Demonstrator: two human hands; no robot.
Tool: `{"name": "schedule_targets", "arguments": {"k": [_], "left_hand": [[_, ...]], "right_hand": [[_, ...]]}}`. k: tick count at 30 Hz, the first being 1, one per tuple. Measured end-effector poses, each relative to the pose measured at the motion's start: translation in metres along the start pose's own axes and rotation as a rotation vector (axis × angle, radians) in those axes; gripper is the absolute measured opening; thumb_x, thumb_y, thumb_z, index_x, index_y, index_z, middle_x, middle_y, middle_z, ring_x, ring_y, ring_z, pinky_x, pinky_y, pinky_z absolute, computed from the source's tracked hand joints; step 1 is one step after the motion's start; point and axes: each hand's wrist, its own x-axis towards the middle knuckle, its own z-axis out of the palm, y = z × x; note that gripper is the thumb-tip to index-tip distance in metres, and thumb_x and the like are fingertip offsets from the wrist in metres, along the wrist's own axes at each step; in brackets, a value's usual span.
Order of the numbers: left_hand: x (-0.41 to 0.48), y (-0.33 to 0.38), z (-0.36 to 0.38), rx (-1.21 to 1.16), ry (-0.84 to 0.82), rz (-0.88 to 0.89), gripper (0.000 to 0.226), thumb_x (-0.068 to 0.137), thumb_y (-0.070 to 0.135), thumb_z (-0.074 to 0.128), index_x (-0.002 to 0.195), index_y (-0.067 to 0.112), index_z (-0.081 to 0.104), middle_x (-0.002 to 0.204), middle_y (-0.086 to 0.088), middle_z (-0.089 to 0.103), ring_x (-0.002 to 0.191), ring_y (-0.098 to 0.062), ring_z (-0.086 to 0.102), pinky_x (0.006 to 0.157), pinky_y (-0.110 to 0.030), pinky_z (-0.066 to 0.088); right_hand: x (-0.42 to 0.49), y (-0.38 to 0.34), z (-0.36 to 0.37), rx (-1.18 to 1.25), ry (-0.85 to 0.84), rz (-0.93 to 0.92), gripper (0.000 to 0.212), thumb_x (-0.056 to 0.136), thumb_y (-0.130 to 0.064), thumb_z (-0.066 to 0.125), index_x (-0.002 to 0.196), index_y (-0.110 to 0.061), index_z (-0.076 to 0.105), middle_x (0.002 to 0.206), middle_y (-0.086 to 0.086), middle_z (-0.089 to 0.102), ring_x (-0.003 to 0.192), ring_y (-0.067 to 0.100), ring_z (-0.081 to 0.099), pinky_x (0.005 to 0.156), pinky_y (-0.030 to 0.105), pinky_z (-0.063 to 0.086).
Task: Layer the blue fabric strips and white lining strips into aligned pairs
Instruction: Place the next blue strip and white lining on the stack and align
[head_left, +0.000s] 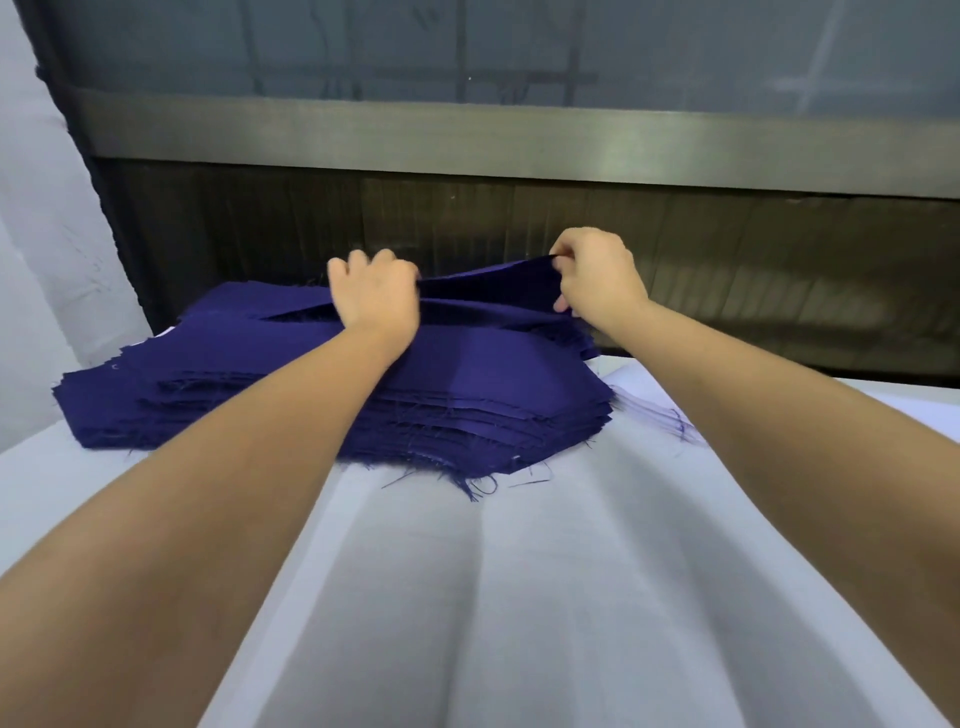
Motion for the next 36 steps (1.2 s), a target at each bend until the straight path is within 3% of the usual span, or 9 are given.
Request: {"name": "schedule_targets", "arguments": {"k": [3,7,10,14,21,25,30,33,36], "left_hand": [[-0.006,0.000,-0.006,-0.027,0.011,0.025,0.028,0.098,0.022,0.043,0.118,0.024,0.063,0.114,-0.008,0.059,0.109,-0.032,0.047,0.088,-0.040,0.029],[-0.023,0.020,-0.013,-0.067,0.095,0.202,0.027,0.098,0.027,0.043,0.115,0.023,0.063,0.113,-0.002,0.062,0.105,-0.027,0.049,0.085,-0.037,0.025],[-0.038,0.034,-0.013,-0.051,0.134,0.328,0.027,0.098,0.031,0.042,0.114,0.024,0.063,0.112,0.001,0.062,0.102,-0.024,0.050,0.084,-0.035,0.019],[-0.061,0.052,-0.013,-0.056,0.179,0.483,0.028,0.097,0.029,0.042,0.115,0.024,0.062,0.109,0.001,0.062,0.100,-0.024,0.051,0.084,-0.035,0.015],[-0.104,0.082,-0.024,-0.016,0.275,0.758,0.011,0.086,0.027,0.064,0.084,0.020,0.072,0.073,0.002,0.064,0.065,-0.021,0.058,0.076,-0.031,0.042],[-0.121,0.089,-0.025,0.005,0.304,0.893,0.012,0.081,0.027,0.070,0.072,0.019,0.071,0.063,0.003,0.058,0.057,-0.020,0.054,0.068,-0.029,0.044],[-0.129,0.085,-0.029,-0.013,0.275,0.908,0.004,0.077,0.019,0.071,0.076,0.015,0.071,0.068,-0.001,0.059,0.062,-0.024,0.055,0.073,-0.033,0.027],[-0.130,0.076,-0.030,-0.013,0.185,0.790,0.016,0.070,0.013,0.074,0.086,0.013,0.071,0.076,-0.005,0.062,0.070,-0.027,0.058,0.077,-0.035,0.025],[-0.128,0.068,-0.028,-0.033,0.110,0.662,0.022,0.082,0.018,0.064,0.104,0.015,0.067,0.094,-0.005,0.063,0.087,-0.028,0.056,0.084,-0.036,0.023]], "right_hand": [[-0.014,0.017,-0.012,0.159,0.022,0.071,0.017,0.097,-0.006,0.038,0.092,-0.015,0.052,0.074,0.011,0.062,0.038,0.001,0.056,0.041,0.019,0.048],[-0.049,0.043,-0.020,0.273,0.068,0.117,0.015,0.097,-0.006,0.037,0.092,-0.014,0.048,0.078,0.015,0.065,0.056,0.011,0.064,0.062,0.035,0.058],[-0.080,0.066,-0.031,0.291,0.081,0.124,0.017,0.093,-0.001,0.041,0.091,-0.015,0.051,0.084,0.012,0.065,0.071,0.021,0.066,0.073,0.035,0.056],[-0.120,0.091,-0.057,0.161,0.072,0.095,0.018,0.084,0.003,0.053,0.093,-0.011,0.059,0.081,0.004,0.062,0.072,0.022,0.060,0.065,0.012,0.043],[-0.171,0.119,-0.091,-0.039,-0.009,0.028,0.014,0.083,0.004,0.057,0.091,-0.006,0.063,0.084,0.005,0.065,0.080,0.029,0.061,0.078,0.036,0.048],[-0.186,0.134,-0.103,-0.200,-0.081,0.043,0.017,0.080,0.002,0.056,0.091,-0.007,0.064,0.080,0.001,0.063,0.075,0.025,0.055,0.067,0.027,0.035],[-0.193,0.132,-0.107,-0.322,-0.160,0.069,0.013,0.076,-0.001,0.053,0.085,-0.006,0.060,0.077,0.003,0.058,0.074,0.025,0.050,0.064,0.029,0.038],[-0.195,0.128,-0.107,-0.362,-0.179,0.049,0.011,0.076,0.000,0.050,0.081,-0.006,0.058,0.081,0.009,0.061,0.078,0.029,0.053,0.066,0.032,0.041],[-0.195,0.125,-0.108,-0.411,-0.181,0.049,0.017,0.077,0.002,0.045,0.082,-0.006,0.059,0.089,0.015,0.064,0.086,0.034,0.056,0.070,0.034,0.043]]}}
